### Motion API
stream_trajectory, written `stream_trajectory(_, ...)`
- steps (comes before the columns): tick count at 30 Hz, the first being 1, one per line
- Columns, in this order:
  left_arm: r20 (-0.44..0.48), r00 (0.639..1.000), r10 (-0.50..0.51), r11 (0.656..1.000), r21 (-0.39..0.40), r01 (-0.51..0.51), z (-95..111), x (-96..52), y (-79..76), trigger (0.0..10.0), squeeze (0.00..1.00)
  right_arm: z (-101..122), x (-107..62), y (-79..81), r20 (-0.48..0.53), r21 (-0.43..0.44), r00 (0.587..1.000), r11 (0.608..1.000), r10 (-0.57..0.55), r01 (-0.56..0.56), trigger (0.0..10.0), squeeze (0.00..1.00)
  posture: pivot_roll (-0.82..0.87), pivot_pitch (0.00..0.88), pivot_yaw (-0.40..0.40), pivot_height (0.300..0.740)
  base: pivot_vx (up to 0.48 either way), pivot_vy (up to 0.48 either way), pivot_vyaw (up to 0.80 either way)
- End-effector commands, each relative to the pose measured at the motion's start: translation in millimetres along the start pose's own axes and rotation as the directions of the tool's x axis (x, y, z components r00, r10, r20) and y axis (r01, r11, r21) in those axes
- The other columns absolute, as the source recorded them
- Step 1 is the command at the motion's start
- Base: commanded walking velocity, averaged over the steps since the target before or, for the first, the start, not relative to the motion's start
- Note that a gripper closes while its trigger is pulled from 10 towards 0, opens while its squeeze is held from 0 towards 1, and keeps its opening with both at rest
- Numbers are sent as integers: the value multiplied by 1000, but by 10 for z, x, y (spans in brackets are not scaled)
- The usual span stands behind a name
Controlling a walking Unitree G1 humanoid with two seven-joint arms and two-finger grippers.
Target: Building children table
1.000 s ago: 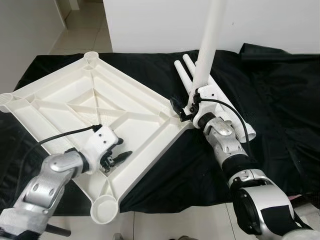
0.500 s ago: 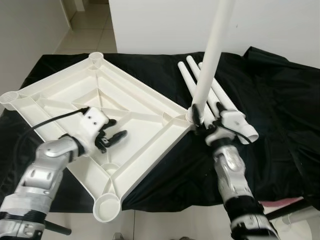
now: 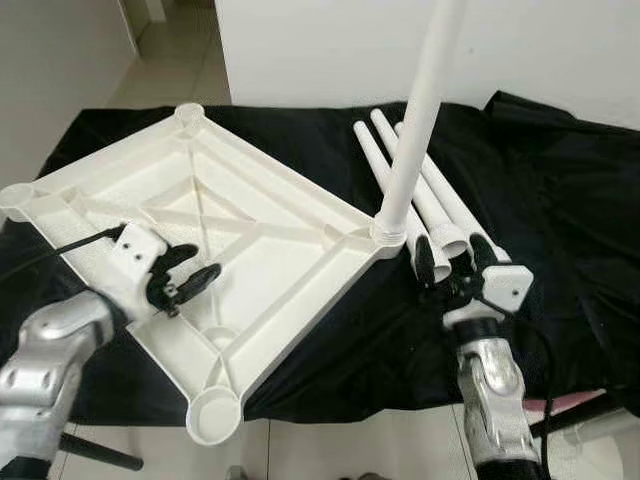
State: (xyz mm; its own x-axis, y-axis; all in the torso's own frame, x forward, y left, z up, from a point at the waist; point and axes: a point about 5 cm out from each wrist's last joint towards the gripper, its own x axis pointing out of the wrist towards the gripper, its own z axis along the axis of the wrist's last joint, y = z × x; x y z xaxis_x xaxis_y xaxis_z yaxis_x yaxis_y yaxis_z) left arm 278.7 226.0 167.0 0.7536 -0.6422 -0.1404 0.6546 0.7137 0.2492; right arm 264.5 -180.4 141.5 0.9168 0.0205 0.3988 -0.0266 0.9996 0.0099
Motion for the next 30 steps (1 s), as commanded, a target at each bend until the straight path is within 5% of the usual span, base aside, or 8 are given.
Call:
stream_trajectory(1,-28,988,-152,987,44,153,-14,-96,-6,10000,0,16,-22,-55,-8,-10,1000,1000,-13,13,10000,0,-17,145,14,740,0,0,0)
stream_trajectory(5,-90,984,-157,985,56,162,-76,-254,133,10000,0,28,-14,-132,-19,-43,1000,999,-7,6,10000,0,-6,153,19,740,0,0,0)
stream_trajectory(13,-196,942,-273,960,5,280,-162,-461,65,10000,0,48,-17,-178,-42,-64,999,998,8,-10,10000,0,2,160,21,740,0,0,0)
stream_trajectory(18,-273,905,-326,935,49,352,-211,-527,-26,10000,0,46,-21,-176,-60,-69,998,997,12,-16,10000,0,6,159,20,740,0,0,0)
stream_trajectory(30,-251,886,-389,911,38,411,-85,-562,-110,10000,0,25,-15,-186,-78,-74,997,997,20,-26,10000,0,10,159,17,740,0,0,0)
